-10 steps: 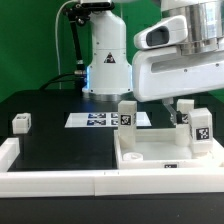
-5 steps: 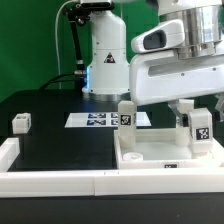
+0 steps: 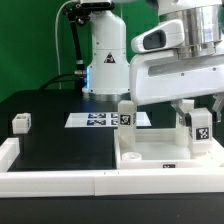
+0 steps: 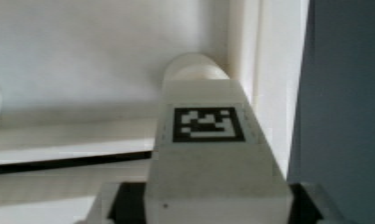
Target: Assemble square table
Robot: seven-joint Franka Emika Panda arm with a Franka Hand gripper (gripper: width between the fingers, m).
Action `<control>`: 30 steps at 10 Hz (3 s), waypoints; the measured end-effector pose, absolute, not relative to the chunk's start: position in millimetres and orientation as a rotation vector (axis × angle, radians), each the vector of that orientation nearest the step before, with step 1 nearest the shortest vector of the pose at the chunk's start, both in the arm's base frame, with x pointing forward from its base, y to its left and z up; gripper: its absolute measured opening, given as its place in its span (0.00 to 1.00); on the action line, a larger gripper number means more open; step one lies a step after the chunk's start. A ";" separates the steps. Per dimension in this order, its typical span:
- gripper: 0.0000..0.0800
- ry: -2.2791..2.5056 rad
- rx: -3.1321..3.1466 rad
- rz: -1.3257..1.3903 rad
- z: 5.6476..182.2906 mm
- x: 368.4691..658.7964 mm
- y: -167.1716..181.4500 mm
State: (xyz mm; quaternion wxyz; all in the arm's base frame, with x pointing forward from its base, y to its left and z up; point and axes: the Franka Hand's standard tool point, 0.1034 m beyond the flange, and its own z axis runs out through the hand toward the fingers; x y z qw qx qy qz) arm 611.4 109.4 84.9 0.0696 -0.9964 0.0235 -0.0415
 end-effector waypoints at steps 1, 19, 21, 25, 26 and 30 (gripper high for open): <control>0.36 0.191 -2.990 -0.132 84.4 611.3 109.4; 0.72 1.616 -2.491 -0.073 83.3 612.3 106.5; 0.81 1.347 -2.651 -0.103 84.2 613.6 105.5; 0.81 0.933 -2.843 -0.134 86.3 615.4 111.9; 0.81 0.834 -2.885 -0.139 86.3 615.0 112.7; 0.81 0.383 -3.043 -0.154 85.7 613.0 118.4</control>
Offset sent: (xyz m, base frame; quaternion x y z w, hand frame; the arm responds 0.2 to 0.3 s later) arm -0.0100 0.0035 -0.0107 -0.0017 0.0077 0.2675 0.9635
